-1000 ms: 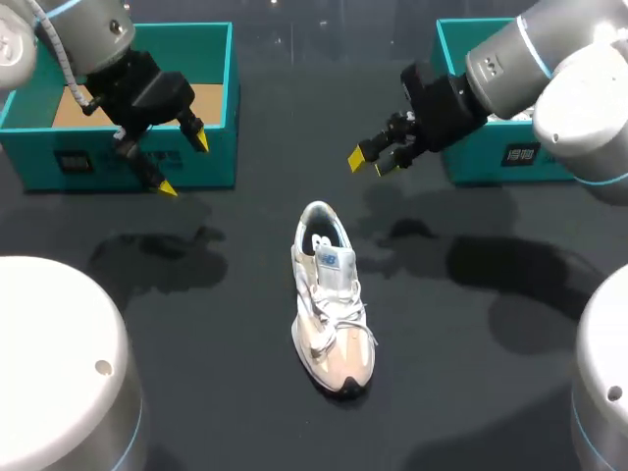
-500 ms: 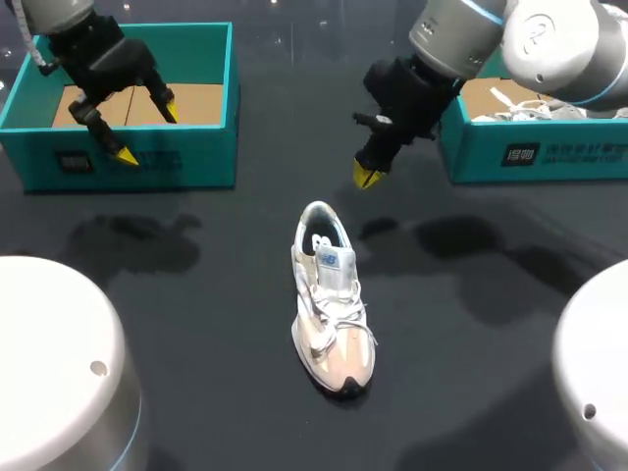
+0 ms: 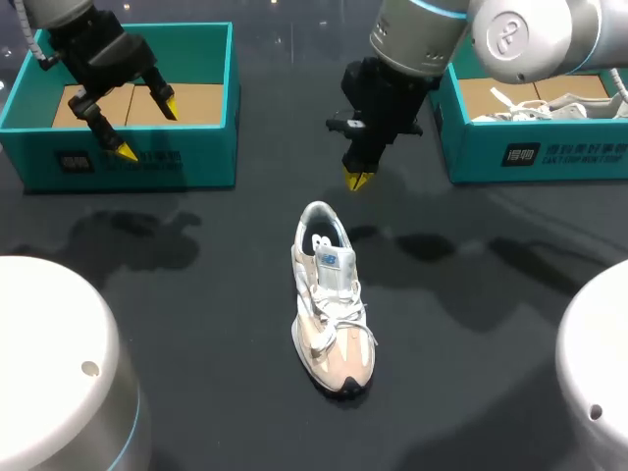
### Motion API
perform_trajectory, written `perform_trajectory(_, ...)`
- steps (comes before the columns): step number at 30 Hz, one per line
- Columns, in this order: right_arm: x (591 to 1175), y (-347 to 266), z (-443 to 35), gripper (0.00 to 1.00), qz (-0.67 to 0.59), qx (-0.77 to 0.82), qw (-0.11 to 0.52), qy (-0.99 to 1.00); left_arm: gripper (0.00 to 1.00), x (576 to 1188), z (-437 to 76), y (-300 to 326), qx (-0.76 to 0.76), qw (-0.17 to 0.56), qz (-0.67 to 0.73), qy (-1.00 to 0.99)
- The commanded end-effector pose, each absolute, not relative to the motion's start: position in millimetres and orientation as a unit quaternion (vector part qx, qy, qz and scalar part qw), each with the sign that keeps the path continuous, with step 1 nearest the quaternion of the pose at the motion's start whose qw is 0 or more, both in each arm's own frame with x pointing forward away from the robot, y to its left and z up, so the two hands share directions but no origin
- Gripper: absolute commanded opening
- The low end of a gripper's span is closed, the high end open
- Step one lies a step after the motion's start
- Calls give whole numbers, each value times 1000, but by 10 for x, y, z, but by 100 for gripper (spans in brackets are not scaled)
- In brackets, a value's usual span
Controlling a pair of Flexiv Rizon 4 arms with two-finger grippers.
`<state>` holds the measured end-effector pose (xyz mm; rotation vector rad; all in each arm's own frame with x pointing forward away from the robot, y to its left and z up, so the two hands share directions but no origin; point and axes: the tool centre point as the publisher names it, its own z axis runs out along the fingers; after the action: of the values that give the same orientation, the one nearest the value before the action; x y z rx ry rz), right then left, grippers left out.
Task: Take the shoe out of the shoebox, open the shoe tongue, remove and reinsert the insole, then place the shoe into the shoebox
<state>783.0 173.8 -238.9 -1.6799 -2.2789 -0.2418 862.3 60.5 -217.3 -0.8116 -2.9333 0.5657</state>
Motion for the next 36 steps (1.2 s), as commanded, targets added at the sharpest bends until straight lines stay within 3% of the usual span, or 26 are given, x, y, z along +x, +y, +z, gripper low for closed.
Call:
perform_trajectory(1,7739,2063,-2562,0,-60,-604,109,-787,100,8656,-2147,673,-279,22,175,-944)
perform_trajectory(6,7606,2342,-2788,0,-22,-628,34,-777,100,8771,-2052,864,-313,37,185,-931)
perform_trajectory(24,7593,2339,-2923,0,-14,-641,22,-767,100,8812,-1993,932,-328,53,206,-920)
perform_trajectory(28,7581,2332,-3008,0,-5,-646,-21,-763,100,8812,-1993,932,-328,53,206,-920)
perform_trajectory(32,7563,2333,-3128,0,47,-668,-115,-734,100,8812,-1993,932,-328,53,206,-920)
perform_trajectory(36,7563,2333,-3128,0,47,-668,-115,-734,100,8812,-1993,932,-328,53,206,-920)
